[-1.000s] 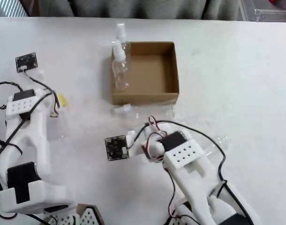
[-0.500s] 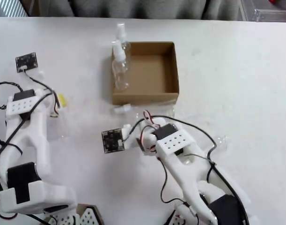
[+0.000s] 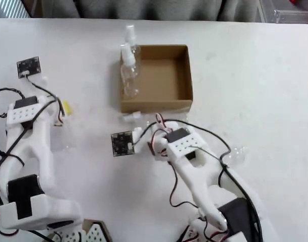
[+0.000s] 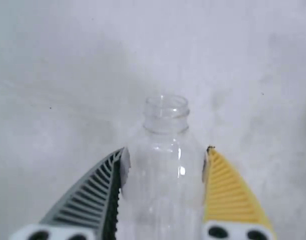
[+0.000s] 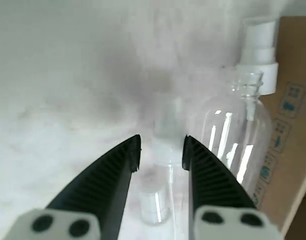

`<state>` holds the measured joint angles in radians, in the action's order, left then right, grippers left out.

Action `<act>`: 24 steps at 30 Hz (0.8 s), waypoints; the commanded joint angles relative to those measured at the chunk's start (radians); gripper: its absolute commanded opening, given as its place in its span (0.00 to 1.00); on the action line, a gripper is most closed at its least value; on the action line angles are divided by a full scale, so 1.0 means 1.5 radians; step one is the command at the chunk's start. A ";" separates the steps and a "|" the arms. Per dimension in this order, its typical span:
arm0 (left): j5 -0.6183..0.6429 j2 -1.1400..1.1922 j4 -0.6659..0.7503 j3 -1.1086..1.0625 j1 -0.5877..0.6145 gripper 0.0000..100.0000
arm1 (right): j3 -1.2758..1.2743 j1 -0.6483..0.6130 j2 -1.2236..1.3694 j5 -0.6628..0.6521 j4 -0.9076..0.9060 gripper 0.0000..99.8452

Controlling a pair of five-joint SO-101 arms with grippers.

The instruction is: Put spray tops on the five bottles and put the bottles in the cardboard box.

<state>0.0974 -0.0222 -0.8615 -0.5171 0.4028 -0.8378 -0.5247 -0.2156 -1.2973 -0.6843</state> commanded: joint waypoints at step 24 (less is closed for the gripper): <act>0.004 -0.026 0.013 0.000 -0.001 0.02 | 0.128 0.026 0.085 -0.004 -0.111 0.02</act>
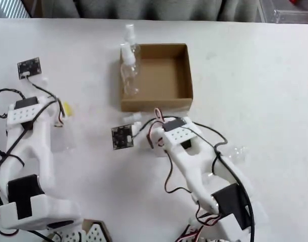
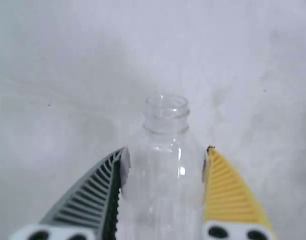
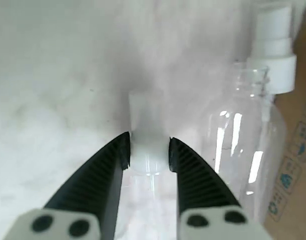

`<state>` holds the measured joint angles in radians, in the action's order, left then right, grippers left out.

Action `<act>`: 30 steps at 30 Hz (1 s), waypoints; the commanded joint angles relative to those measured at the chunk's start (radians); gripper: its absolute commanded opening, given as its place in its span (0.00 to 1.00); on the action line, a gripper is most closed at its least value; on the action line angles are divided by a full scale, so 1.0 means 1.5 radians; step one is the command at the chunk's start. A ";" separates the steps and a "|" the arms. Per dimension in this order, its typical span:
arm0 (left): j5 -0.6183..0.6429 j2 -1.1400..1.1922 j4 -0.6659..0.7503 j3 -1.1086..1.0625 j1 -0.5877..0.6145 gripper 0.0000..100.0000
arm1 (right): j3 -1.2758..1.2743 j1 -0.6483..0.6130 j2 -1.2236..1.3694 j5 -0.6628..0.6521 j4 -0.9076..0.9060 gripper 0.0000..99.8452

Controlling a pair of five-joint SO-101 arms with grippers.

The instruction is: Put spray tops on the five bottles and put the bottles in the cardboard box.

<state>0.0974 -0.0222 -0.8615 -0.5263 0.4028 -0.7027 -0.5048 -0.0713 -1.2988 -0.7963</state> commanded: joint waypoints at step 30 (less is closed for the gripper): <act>0.004 -0.167 0.042 -0.110 -0.072 0.02 | 0.220 0.228 -0.349 0.693 -0.276 0.02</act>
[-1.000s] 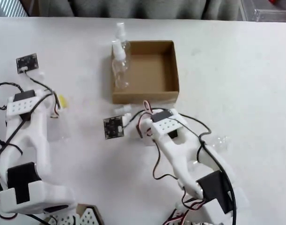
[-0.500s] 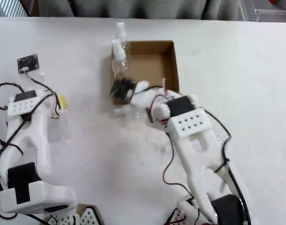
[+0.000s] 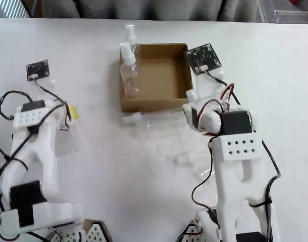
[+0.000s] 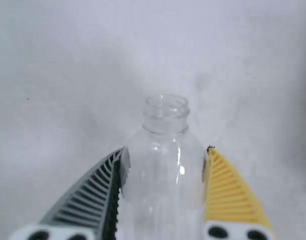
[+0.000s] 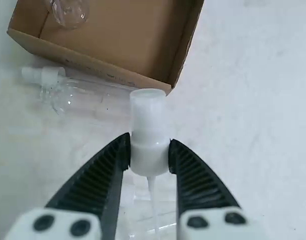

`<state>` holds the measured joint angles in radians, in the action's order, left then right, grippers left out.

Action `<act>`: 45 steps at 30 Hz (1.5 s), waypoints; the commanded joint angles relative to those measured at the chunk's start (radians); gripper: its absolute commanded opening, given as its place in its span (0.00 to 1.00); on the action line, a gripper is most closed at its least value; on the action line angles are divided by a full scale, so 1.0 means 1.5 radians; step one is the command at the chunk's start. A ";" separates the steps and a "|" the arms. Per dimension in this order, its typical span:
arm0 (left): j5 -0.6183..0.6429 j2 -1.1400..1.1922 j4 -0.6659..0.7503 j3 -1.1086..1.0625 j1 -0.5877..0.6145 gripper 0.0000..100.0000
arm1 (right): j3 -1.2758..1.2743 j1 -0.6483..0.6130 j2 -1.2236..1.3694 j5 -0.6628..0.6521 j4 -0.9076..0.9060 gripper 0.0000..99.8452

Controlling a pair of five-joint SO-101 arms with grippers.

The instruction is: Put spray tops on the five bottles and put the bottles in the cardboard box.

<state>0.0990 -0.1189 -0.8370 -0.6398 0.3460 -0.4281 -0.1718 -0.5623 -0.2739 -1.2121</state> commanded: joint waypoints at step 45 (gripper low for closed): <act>-0.096 -1.141 0.095 -0.574 -0.521 0.02 | 0.042 -0.235 -0.347 0.353 0.415 0.01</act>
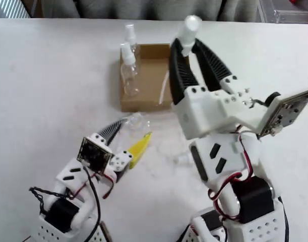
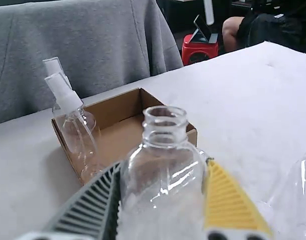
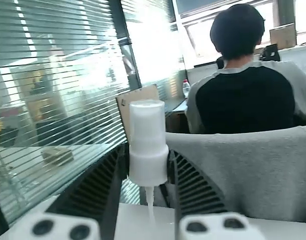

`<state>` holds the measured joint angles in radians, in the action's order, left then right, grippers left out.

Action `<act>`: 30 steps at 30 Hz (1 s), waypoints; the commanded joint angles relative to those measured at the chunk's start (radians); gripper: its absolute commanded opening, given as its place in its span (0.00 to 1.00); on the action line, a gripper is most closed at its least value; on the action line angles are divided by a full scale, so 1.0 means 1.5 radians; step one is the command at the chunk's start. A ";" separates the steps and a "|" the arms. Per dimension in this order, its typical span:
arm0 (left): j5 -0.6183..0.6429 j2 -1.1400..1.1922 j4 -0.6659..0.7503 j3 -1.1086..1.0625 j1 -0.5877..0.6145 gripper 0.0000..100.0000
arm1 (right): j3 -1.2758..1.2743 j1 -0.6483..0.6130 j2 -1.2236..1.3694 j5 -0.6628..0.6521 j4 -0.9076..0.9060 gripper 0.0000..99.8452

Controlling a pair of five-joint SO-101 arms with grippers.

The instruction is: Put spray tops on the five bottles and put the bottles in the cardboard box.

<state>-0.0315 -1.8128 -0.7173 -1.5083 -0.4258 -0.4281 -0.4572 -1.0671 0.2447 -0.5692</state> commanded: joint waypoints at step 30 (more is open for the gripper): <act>-0.009 -0.012 0.016 -0.001 -0.006 0.02 | -0.127 -0.082 -0.012 0.032 0.074 0.01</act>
<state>-0.0376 -1.8128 -0.7173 -1.5098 -0.4258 -0.6260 -0.5738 -1.0702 0.2831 -0.4787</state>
